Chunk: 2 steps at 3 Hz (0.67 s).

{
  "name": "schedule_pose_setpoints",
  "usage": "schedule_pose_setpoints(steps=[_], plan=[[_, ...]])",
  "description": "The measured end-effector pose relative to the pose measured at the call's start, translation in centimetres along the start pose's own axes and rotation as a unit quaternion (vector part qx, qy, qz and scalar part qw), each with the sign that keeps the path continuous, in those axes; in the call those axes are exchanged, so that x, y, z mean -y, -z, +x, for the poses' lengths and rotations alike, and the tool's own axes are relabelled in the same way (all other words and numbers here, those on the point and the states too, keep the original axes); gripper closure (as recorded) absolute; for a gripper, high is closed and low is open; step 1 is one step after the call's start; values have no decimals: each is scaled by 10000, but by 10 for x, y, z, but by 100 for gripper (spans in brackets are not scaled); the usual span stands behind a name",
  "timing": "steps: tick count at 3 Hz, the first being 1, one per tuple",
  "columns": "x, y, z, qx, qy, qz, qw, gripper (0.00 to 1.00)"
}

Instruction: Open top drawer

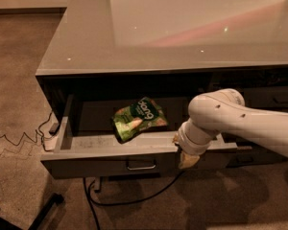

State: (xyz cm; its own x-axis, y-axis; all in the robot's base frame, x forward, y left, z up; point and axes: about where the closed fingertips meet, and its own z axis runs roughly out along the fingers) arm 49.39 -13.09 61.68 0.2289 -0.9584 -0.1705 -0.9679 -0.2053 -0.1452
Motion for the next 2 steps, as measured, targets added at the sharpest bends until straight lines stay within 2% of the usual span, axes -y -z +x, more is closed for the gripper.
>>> schedule_pose_setpoints(steps=[1,2], plan=[[-33,8,5,-22,-85,1,10000,0],[-61,18,8,-51,-126,27,9999,0]])
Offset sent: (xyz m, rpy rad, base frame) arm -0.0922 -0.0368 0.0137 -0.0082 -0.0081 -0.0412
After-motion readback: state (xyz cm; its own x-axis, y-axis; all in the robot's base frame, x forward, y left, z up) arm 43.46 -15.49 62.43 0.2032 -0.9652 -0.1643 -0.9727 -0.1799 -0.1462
